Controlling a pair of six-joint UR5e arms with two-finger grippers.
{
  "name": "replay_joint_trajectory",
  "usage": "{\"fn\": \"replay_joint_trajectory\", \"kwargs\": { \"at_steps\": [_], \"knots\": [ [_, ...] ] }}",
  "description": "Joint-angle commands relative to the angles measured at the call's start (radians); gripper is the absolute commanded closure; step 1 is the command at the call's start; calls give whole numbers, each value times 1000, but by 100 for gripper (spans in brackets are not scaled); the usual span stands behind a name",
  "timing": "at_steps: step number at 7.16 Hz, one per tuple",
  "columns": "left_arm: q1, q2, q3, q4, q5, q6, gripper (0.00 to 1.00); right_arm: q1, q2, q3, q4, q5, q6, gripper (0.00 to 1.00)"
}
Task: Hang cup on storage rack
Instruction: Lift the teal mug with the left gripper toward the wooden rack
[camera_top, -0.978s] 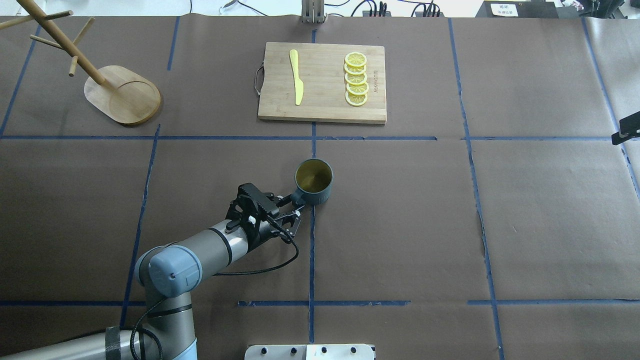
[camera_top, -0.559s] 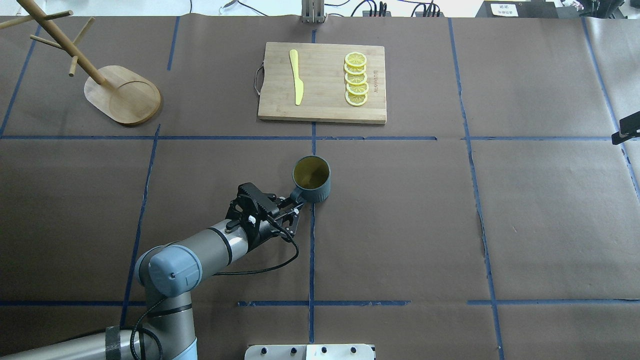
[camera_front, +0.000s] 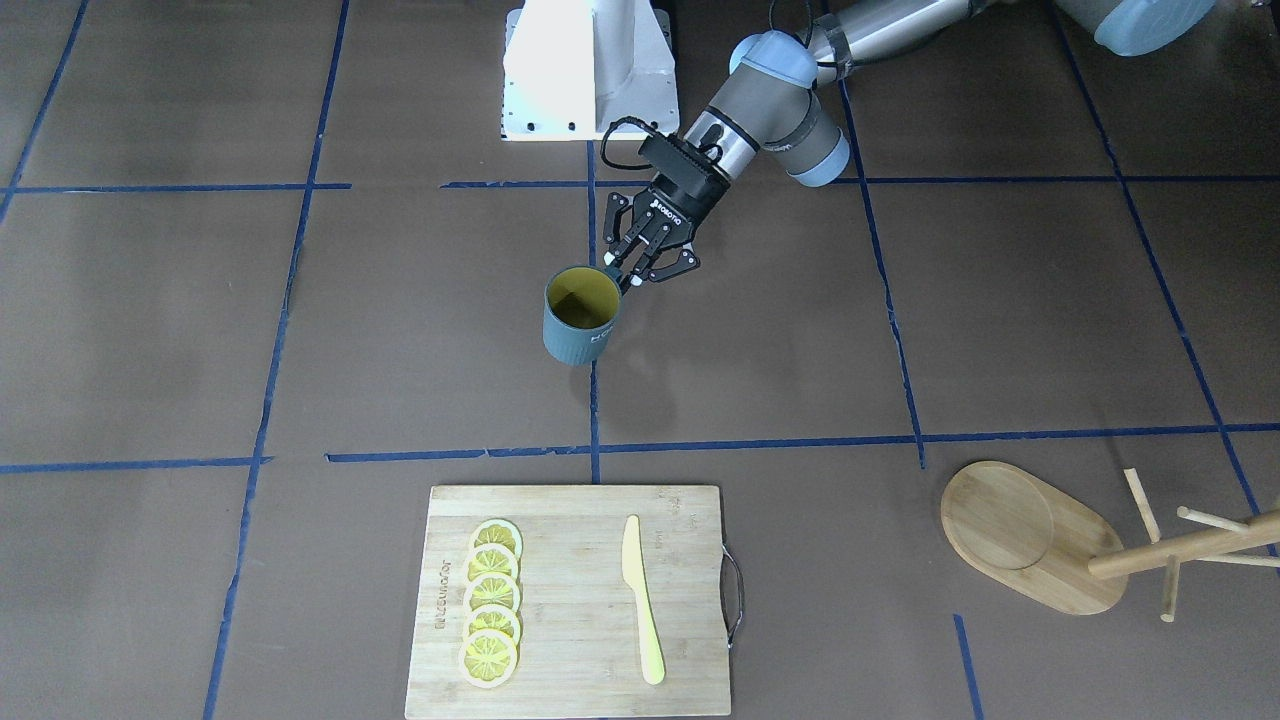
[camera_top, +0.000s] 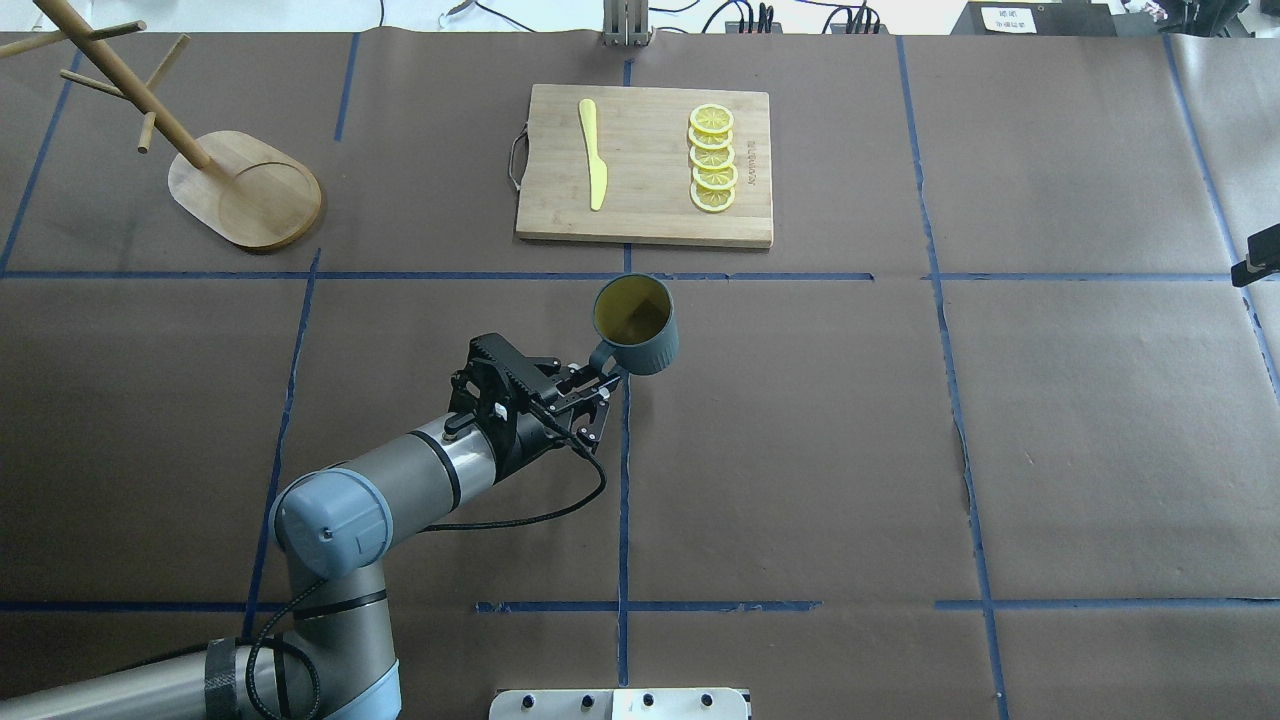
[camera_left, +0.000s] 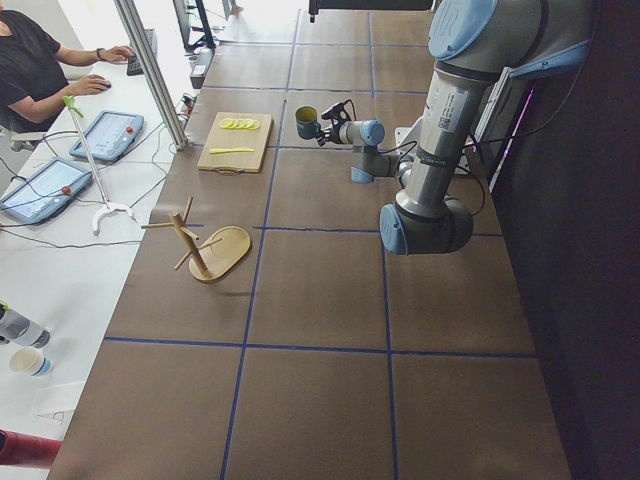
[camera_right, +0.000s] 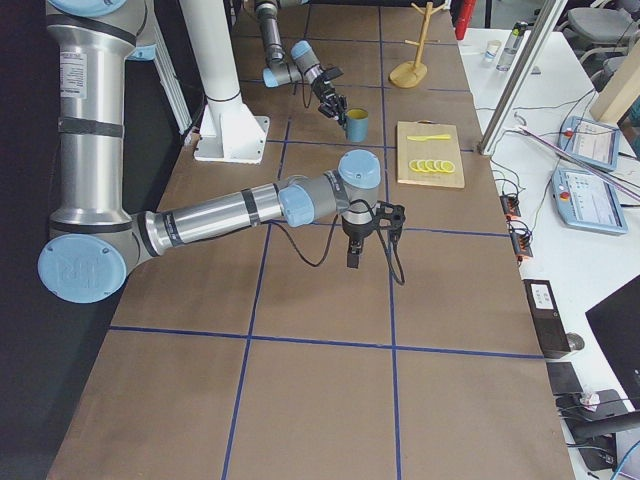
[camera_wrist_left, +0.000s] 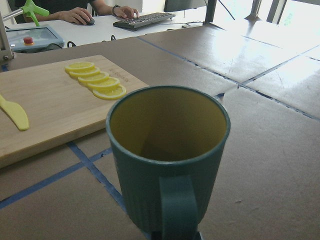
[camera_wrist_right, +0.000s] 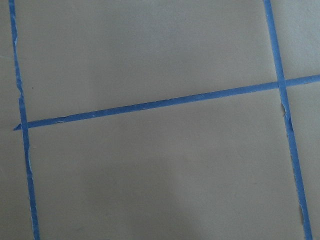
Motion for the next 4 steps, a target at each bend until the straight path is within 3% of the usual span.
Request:
{"fn": "replay_joint_trajectory", "kwargs": {
  "at_steps": [1, 4],
  "knots": [
    [-40, 2, -22, 0, -1, -164, 100, 33, -19, 0, 1, 1, -32, 0],
    [-118, 9, -53, -16, -10, -393, 100, 67, -38, -2, 1, 1, -72, 0]
  ]
}}
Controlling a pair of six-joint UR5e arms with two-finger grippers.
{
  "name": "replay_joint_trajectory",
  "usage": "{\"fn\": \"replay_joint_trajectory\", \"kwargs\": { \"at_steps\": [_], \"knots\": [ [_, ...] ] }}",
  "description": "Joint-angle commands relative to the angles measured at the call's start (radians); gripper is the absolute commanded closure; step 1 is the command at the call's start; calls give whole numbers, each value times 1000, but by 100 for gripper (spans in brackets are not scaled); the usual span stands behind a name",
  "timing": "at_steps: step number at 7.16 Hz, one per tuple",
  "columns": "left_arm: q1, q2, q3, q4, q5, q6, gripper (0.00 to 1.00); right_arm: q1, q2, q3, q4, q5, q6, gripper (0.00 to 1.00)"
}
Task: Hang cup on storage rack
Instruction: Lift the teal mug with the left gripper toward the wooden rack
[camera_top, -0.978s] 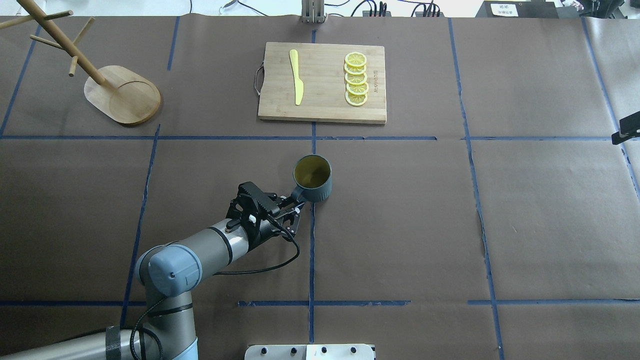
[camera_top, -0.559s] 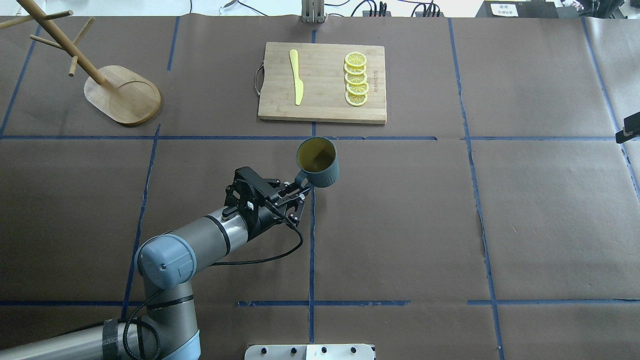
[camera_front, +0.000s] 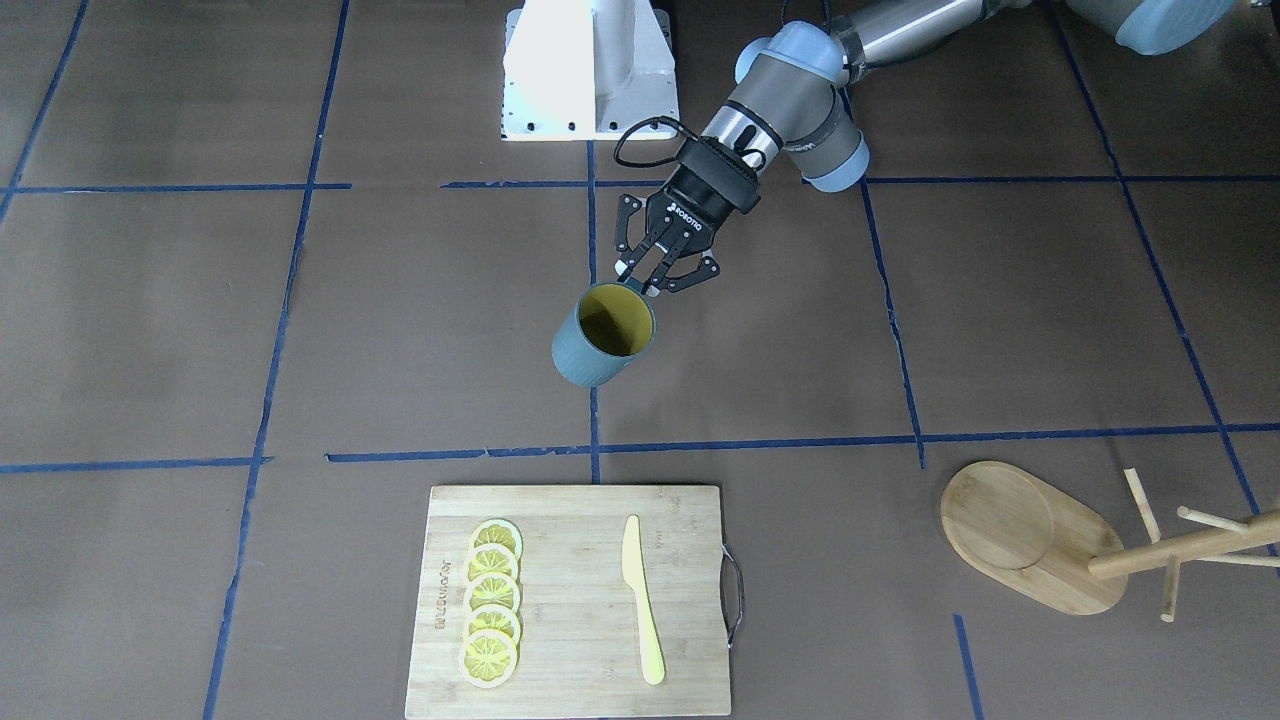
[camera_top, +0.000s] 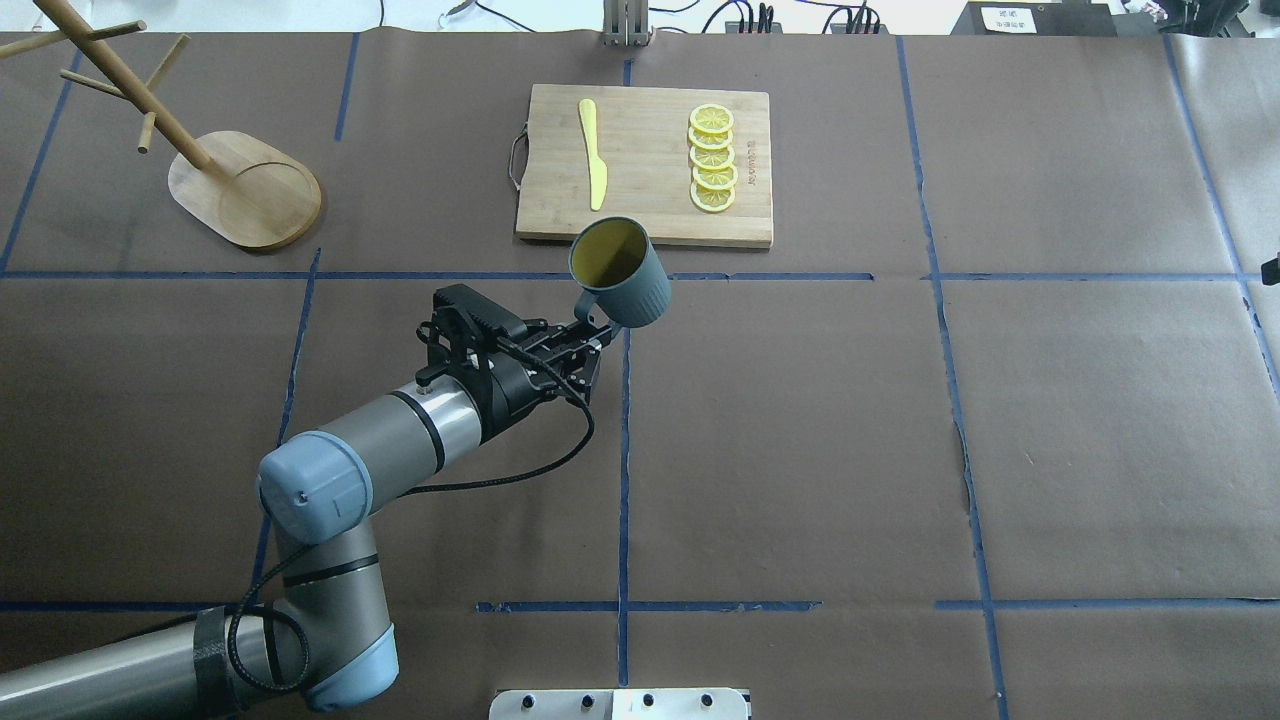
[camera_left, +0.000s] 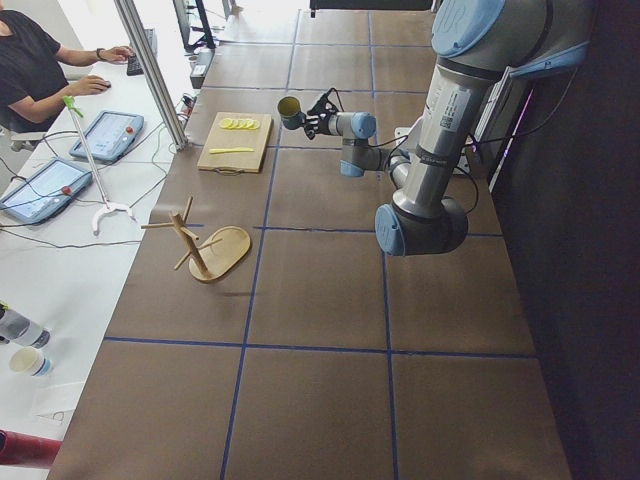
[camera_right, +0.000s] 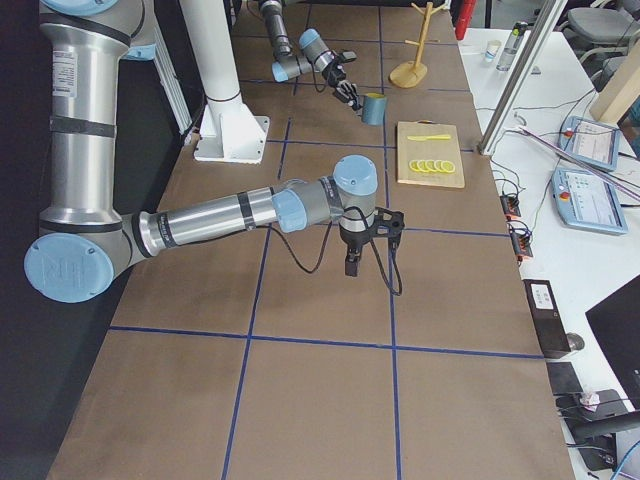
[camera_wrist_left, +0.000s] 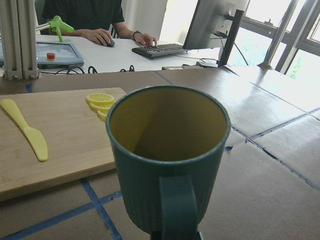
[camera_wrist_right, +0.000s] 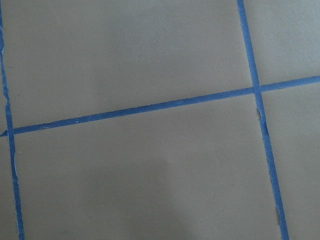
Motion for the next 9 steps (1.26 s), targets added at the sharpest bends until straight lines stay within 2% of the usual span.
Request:
{"fn": "replay_joint_trajectory", "kwargs": {
  "at_steps": [1, 2, 3, 5, 7, 9],
  "knots": [
    [-52, 14, -12, -19, -5, -160, 100, 34, -24, -1, 2, 2, -44, 0],
    [-76, 28, -16, -21, -38, -299, 100, 42, -35, 1, 2, 2, -53, 0],
    [-148, 58, -16, -38, -164, -379, 100, 63, -41, -2, 2, 0, -90, 0],
    [-278, 118, -14, -64, -288, -530, 100, 92, -54, -8, 0, 3, -115, 0],
    [-354, 185, -8, -88, -322, -686, 100, 99, -61, -9, -2, 14, -128, 0],
    [-417, 200, 1, -176, -368, -950, 100, 100, -61, -5, -2, 14, -128, 0]
  ]
}}
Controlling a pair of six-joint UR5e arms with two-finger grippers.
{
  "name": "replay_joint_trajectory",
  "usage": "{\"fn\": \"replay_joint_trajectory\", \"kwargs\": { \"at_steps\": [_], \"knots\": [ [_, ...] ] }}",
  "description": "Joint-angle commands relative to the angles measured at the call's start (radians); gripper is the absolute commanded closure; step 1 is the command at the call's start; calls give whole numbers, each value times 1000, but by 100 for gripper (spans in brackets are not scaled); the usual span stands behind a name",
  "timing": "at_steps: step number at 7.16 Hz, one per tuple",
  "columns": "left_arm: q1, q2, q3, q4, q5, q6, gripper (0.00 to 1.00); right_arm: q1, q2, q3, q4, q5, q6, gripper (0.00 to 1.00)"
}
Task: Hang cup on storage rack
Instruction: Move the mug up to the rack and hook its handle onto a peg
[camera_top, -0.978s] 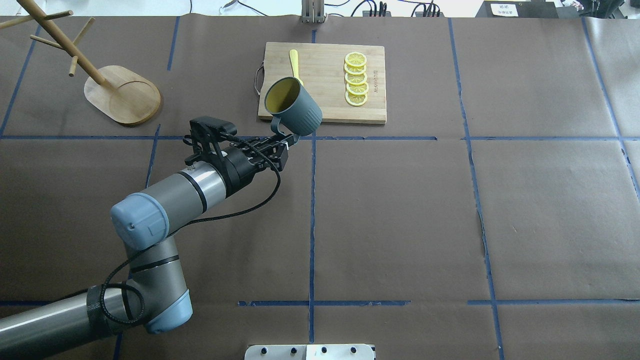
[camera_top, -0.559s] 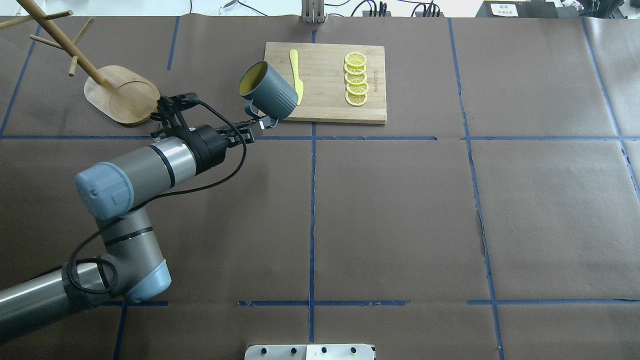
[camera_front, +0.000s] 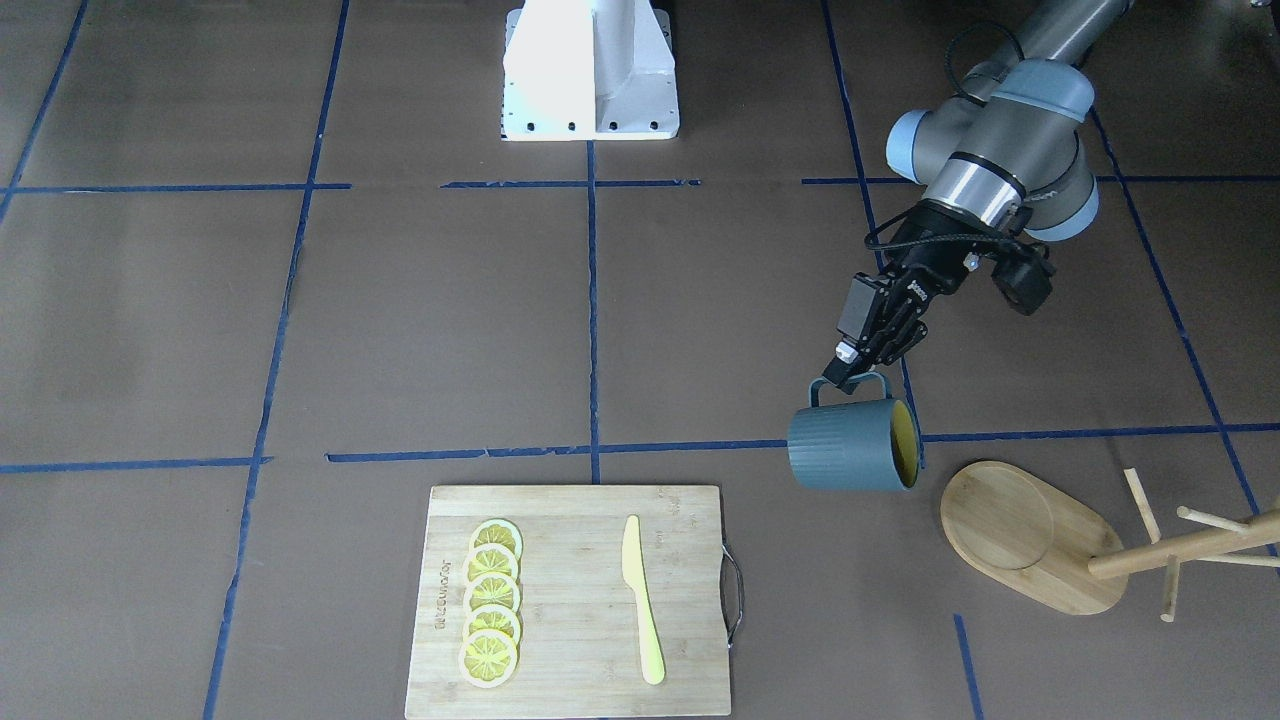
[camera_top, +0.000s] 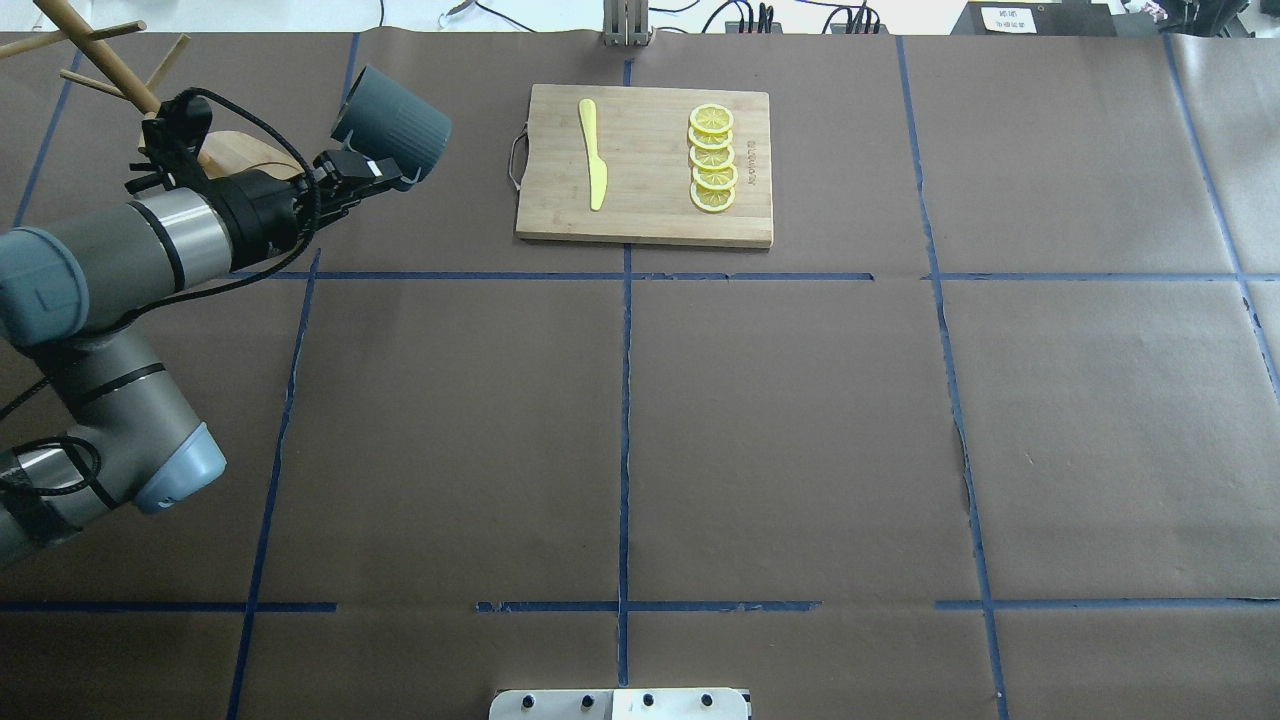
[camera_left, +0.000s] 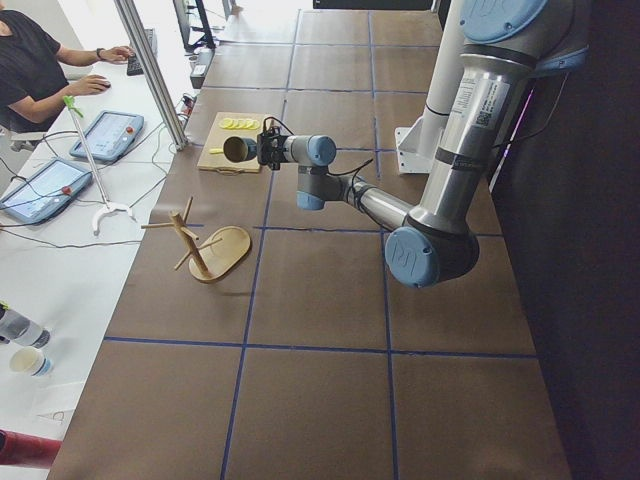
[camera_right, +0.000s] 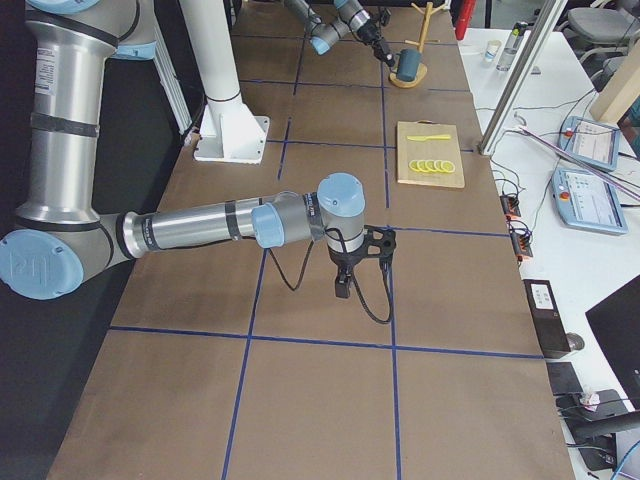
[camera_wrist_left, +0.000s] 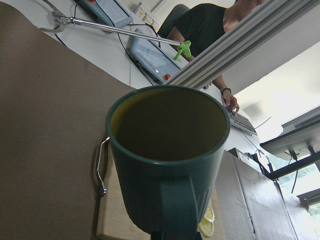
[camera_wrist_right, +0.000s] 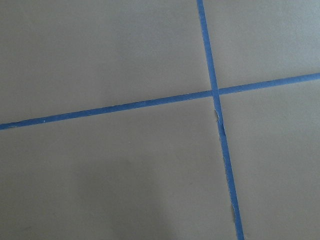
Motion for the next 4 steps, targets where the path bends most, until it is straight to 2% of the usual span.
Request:
{"fn": "replay_joint_trajectory", "kwargs": {
  "at_steps": [1, 4],
  "knots": [
    [-75, 9, 5, -52, -50, -266, 100, 3, -1, 2, 1, 0, -1, 0],
    [-154, 9, 46, -161, -76, -513, 100, 8, -1, 5, 1, 0, -1, 0]
  ]
}}
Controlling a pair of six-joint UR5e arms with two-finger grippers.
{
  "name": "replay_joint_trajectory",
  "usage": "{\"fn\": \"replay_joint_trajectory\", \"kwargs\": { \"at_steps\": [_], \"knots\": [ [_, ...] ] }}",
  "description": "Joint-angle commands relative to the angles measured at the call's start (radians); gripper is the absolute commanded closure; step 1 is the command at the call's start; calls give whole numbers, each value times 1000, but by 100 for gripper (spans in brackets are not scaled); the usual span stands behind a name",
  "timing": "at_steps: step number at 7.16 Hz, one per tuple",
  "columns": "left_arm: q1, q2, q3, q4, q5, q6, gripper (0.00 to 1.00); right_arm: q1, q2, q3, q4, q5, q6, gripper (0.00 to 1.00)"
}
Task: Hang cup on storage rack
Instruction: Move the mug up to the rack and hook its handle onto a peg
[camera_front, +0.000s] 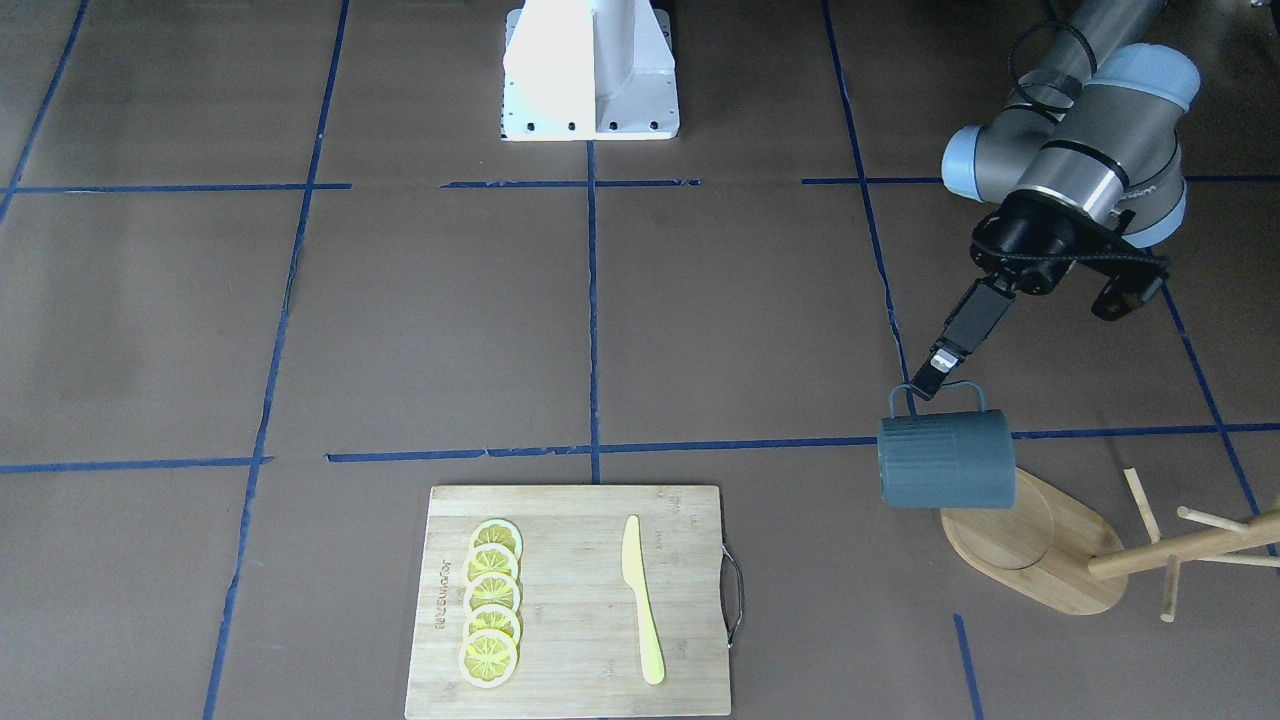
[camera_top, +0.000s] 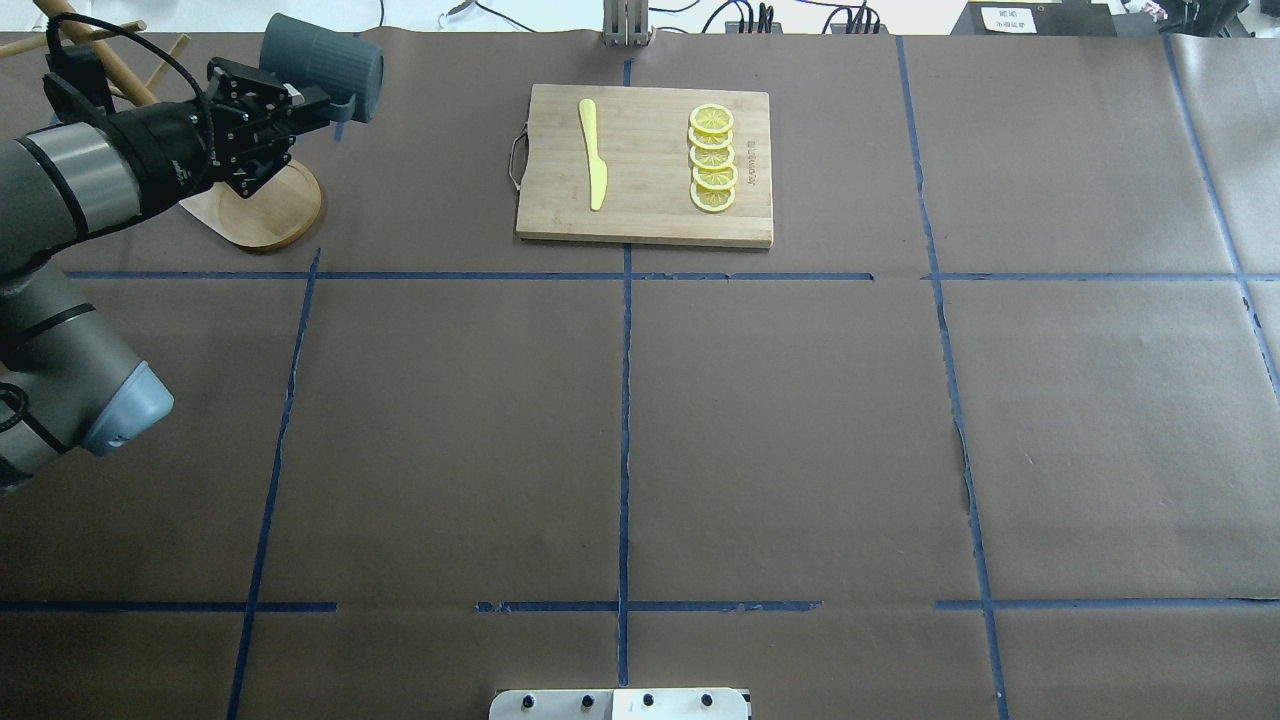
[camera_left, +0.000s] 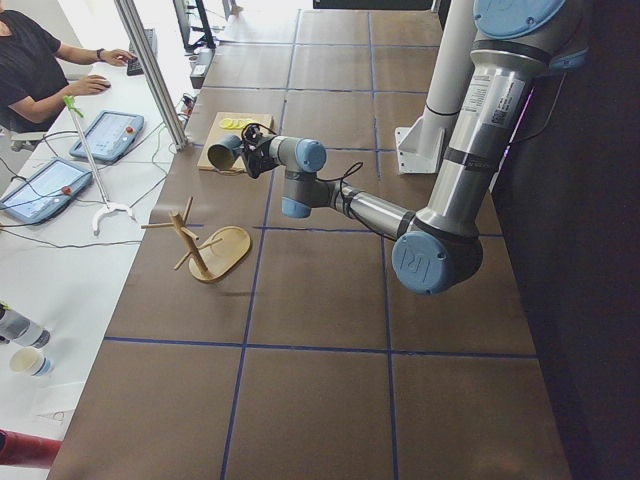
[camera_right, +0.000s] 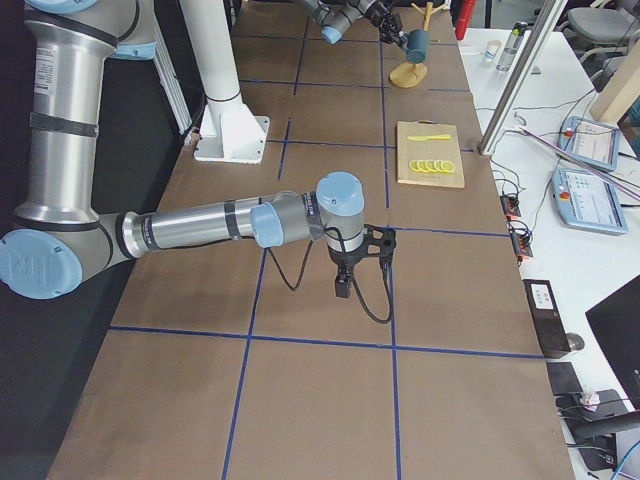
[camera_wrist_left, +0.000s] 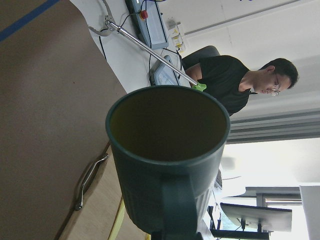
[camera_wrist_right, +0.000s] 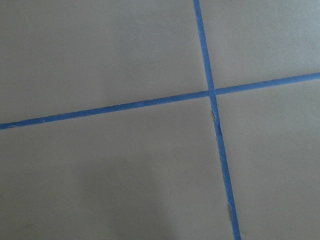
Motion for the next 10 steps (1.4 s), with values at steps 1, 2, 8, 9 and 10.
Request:
{"fn": "replay_joint_trajectory", "kwargs": {
  "at_steps": [1, 2, 8, 9, 10],
  "knots": [
    [-57, 0, 79, -149, -4, -156, 100, 3, 0, 1, 0, 0, 0, 0],
    [-92, -1, 122, -194, -4, -244, 100, 7, 0, 1, 0, 0, 0, 0],
    [-160, -36, 354, -454, -53, -431, 100, 21, -12, 32, 0, -2, 0, 0],
    [-190, -46, 371, -458, -114, -431, 100, 21, -20, 41, 2, -2, 0, 0],
    [-207, -47, 376, -469, -153, -435, 100, 21, -18, 41, 2, -2, 0, 0]
  ]
}}
